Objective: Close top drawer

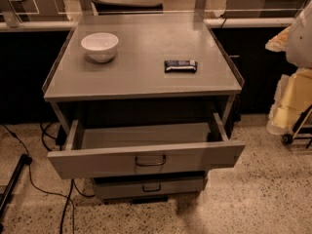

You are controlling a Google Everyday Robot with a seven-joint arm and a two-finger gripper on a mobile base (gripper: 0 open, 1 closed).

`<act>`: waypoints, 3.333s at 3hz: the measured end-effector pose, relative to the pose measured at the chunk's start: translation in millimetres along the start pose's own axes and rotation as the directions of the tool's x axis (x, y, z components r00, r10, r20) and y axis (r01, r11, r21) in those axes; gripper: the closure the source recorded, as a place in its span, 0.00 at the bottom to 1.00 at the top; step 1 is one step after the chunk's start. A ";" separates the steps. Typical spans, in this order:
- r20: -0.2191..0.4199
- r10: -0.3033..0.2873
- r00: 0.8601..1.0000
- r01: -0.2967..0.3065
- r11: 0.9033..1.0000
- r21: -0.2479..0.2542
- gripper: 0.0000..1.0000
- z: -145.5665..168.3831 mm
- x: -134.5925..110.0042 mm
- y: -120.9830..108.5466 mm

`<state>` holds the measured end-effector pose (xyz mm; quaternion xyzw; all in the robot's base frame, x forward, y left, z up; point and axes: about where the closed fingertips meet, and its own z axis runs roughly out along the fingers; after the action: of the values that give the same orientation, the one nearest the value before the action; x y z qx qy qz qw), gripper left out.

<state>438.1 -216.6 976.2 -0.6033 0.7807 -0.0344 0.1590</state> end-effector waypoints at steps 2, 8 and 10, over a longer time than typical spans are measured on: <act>0.000 0.000 1.000 0.000 1.000 0.000 0.12 0.0 0.0 0.0; 0.126 0.030 0.992 -0.016 0.994 -0.110 1.00 160.6 26.9 59.0; 0.101 -0.052 0.994 0.054 0.998 -0.018 1.00 208.1 52.7 62.9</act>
Offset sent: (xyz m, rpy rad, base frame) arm 0.0000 0.0000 0.0000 0.0000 0.0000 0.0000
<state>428.3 -221.1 752.8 -0.6262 0.7559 -0.0003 0.1908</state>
